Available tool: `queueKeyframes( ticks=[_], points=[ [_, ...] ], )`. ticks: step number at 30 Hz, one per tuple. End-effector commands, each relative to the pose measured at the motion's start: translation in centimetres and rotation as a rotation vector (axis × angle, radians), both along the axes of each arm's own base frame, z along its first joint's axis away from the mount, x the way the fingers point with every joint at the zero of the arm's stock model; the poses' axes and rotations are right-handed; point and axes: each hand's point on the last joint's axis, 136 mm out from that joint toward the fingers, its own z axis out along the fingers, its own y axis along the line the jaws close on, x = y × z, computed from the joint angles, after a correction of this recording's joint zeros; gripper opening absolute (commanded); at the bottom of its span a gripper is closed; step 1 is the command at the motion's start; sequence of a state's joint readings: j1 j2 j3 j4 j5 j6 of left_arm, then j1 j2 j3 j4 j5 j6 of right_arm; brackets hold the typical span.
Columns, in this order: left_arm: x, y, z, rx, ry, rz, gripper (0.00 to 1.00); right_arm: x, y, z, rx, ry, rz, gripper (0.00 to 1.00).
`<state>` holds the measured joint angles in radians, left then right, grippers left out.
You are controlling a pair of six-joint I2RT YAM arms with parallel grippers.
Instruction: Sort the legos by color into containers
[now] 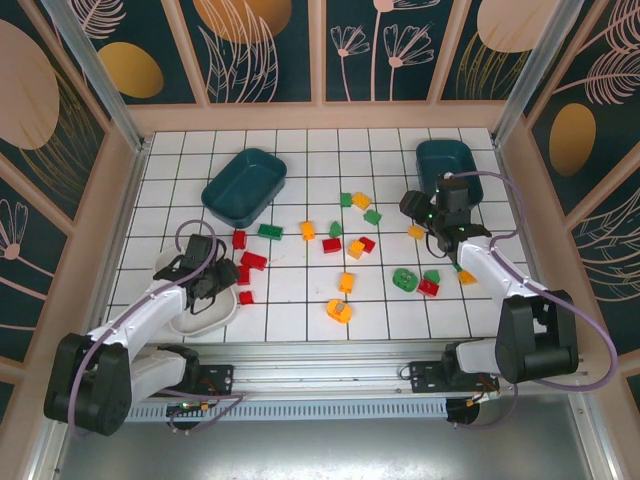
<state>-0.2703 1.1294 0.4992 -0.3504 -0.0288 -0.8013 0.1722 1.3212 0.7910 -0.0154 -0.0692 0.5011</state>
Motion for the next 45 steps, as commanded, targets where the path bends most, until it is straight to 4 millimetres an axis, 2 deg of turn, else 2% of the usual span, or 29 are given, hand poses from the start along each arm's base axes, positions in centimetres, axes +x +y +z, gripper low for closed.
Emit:
queueKeyframes(
  ticks=[1,3,7,10,13,15,18,20,22,25,27,29,32,36,40,45],
  points=[
    [1.0,0.3,0.9,0.056,-0.030,-0.025,0.34,-0.1,0.0,1.4,0.001,-0.028,-0.005,0.62],
    [1.0,0.5,1.1,0.083,-0.024,-0.034,0.21,-0.2,0.0,1.5,0.001,-0.029,-0.003,0.61],
    [1.1,1.4,2.2,0.160,-0.022,-0.038,0.02,-0.2,-0.1,1.4,0.002,-0.030,-0.004,0.61],
    [1.4,1.3,3.6,0.167,-0.038,-0.041,0.00,-0.2,0.1,1.5,0.010,-0.030,-0.001,0.60],
    [2.0,0.5,6.3,0.197,-0.077,-0.069,0.00,-0.2,0.2,1.5,0.016,-0.032,0.004,0.60],
    [2.9,-1.1,9.2,0.207,-0.118,-0.122,0.00,-0.2,0.2,1.7,0.012,-0.035,0.004,0.60],
    [4.4,-5.6,13.4,0.194,-0.172,-0.267,0.00,-0.2,-0.1,1.8,0.001,-0.036,-0.003,0.60],
    [5.5,-10.0,14.9,0.159,-0.178,-0.409,0.00,-0.3,-0.3,1.8,-0.008,-0.034,-0.012,0.60],
    [6.3,-14.5,15.4,0.102,-0.184,-0.538,0.00,-0.4,-0.7,1.8,-0.013,-0.032,-0.023,0.60],
    [7.5,-20.4,14.7,0.053,-0.178,-0.674,0.00,-0.6,-1.7,1.8,-0.023,-0.026,-0.058,0.60],
    [8.3,-23.3,13.5,0.035,-0.161,-0.739,0.00,-0.7,-2.7,1.9,-0.022,-0.019,-0.083,0.59],
    [9.7,-25.3,11.9,0.016,-0.135,-0.768,0.00,-0.8,-3.7,2.5,-0.007,-0.026,-0.099,0.59],
    [11.7,-27.0,10.9,0.037,-0.136,-0.796,0.00,-0.8,-5.0,3.4,-0.002,-0.042,-0.119,0.59],
    [14.0,-28.5,10.5,0.075,-0.137,-0.838,0.00,-1.0,-5.7,4.0,-0.006,-0.053,-0.129,0.59],
    [16.2,-29.1,10.1,0.067,-0.125,-0.844,0.00,-1.3,-5.6,3.7,0.005,-0.048,-0.122,0.59],
    [19.1,-26.9,8.5,0.040,-0.088,-0.791,0.00,-1.8,-5.5,3.0,0.006,-0.036,-0.119,0.59]
  ],
)
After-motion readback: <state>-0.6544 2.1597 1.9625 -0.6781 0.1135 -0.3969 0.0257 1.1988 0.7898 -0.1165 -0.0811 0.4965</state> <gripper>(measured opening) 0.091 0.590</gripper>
